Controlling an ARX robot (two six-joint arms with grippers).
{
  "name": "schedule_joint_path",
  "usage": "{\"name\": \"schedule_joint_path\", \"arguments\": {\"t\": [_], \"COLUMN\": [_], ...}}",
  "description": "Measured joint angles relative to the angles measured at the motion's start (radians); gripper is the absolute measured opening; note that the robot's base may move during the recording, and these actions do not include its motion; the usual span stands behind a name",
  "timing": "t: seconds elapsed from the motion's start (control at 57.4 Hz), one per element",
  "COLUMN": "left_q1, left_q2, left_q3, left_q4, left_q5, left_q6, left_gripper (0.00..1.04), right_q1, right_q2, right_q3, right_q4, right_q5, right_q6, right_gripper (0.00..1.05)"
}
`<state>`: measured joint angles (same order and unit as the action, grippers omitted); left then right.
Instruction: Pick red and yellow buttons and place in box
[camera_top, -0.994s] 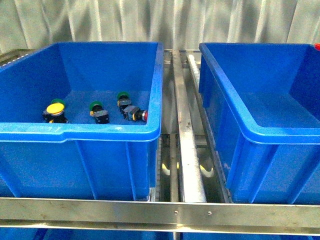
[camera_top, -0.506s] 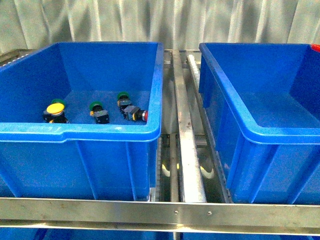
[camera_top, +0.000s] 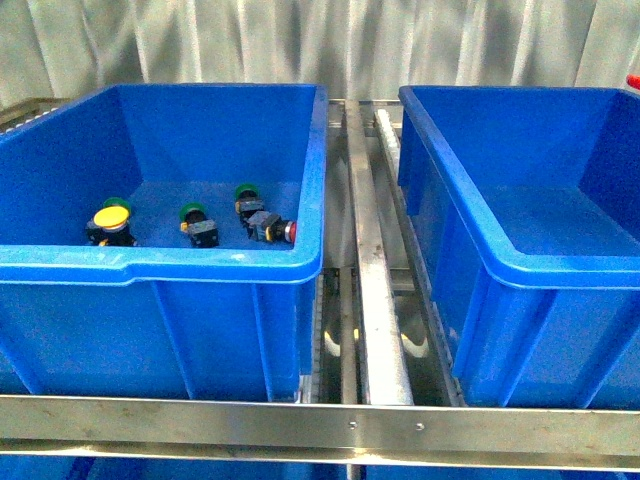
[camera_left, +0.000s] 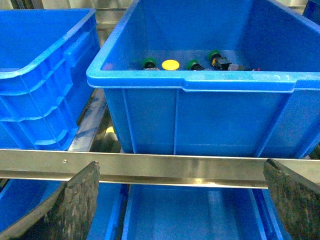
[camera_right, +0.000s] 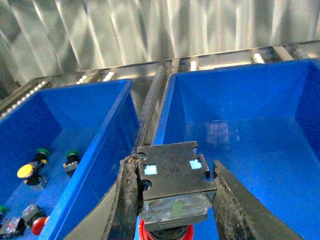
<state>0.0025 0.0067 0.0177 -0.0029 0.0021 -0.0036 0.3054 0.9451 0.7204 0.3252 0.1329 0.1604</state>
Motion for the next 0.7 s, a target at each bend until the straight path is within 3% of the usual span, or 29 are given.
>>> {"name": "schedule_joint_path", "arguments": {"t": [0.471,0.697], "left_q1": [0.000,-0.001], "left_q2": [0.000,0.000], "left_q3": [0.000,0.000], "left_q4": [0.000,0.003], "left_q5": [-0.003,-0.002], "left_q6": [0.000,0.000], "left_gripper": [0.97,0.97], "right_q1": [-0.036,-0.152], "right_q2": [-0.007,-0.034], "right_q3": [-0.029,-0.031], "right_q4": [0.063,0.047], "right_q5": [0.021,-0.047], "right_q6": [0.064,0.090], "right_gripper": [0.33,0.33]}}
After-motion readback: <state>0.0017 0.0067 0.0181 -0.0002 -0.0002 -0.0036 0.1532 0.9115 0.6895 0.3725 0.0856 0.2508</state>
